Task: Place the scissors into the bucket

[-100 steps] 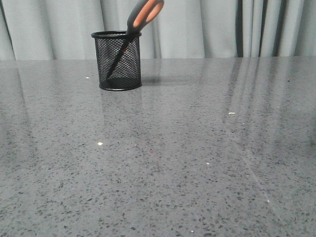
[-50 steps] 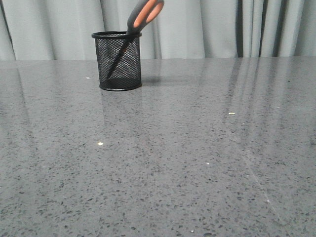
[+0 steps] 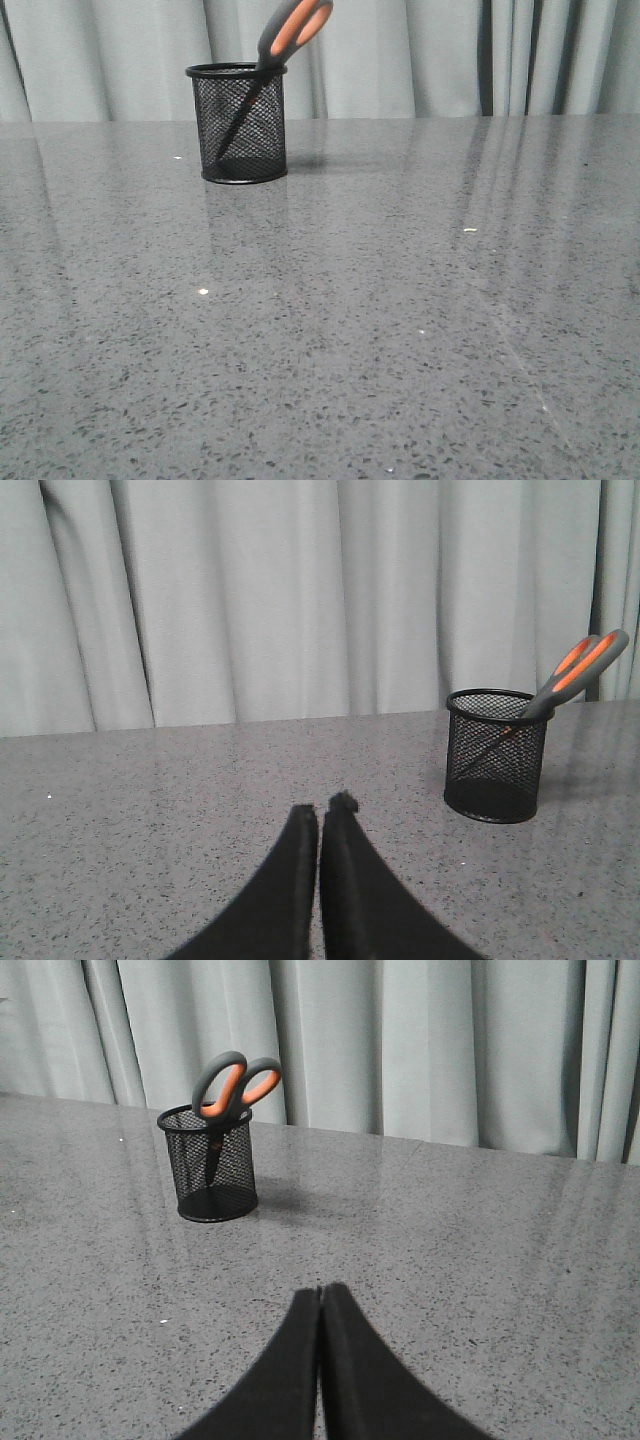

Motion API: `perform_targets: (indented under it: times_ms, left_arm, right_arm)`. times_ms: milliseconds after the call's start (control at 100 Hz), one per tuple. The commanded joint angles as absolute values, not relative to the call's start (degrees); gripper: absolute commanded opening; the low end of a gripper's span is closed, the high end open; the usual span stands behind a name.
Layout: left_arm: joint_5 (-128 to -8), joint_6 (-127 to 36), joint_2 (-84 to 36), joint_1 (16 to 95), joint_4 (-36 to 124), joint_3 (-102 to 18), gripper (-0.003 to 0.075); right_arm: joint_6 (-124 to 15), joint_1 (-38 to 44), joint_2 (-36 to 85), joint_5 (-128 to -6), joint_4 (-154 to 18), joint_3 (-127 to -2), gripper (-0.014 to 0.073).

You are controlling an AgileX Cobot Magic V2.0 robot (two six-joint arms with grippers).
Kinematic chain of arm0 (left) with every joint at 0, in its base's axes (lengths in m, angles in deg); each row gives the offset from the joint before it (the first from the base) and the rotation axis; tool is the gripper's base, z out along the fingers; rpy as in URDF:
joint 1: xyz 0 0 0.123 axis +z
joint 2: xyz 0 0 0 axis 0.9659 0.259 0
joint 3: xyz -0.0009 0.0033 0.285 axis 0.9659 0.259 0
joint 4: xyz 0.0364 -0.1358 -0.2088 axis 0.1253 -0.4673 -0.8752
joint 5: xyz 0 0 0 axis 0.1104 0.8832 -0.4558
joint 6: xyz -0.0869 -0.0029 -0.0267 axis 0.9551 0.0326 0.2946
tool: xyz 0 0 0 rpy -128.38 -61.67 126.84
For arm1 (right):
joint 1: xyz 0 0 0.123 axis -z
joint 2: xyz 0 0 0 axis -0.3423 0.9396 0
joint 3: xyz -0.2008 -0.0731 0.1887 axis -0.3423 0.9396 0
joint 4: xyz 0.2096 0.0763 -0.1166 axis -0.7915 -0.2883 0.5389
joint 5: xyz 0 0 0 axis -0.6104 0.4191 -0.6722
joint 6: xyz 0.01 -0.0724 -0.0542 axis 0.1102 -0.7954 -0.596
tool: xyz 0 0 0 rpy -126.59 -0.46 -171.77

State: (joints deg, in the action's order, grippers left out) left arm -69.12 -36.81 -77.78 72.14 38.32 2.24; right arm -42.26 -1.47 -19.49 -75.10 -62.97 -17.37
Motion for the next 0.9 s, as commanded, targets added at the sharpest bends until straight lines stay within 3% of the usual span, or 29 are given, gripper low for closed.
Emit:
perform_targets:
  times_ms: [0,510,610,710,890]
  left_arm:
    - [-72.6,-36.6,-77.1,72.1,37.3,0.7,-0.0019]
    - [-73.7,-36.2,-77.1,72.1,38.4,0.7,-0.0019]
    - [-77.7,-24.4,-77.1,72.1,46.8,2.2,-0.0019]
    - [-83.1,-6.5,-77.3,72.1,65.1,6.9,-0.0019]
    - [-83.3,-1.6,-81.0,72.1,68.7,14.8,-0.0019]
  right_arm:
    - [-42.6,-1.3,-19.1,-79.7,-62.6,-19.0,-0.0045]
    - [-42.6,-1.3,-19.1,-79.7,-62.6,-19.0,-0.0045]
    - [-42.6,-1.3,-19.1,-79.7,-62.6,-19.0,-0.0045]
    - [-42.6,-1.3,-19.1,-79.7,-62.6,-19.0,-0.0045]
    - [-42.6,-1.3,-19.1,-79.7,-62.6,-19.0,-0.0045]
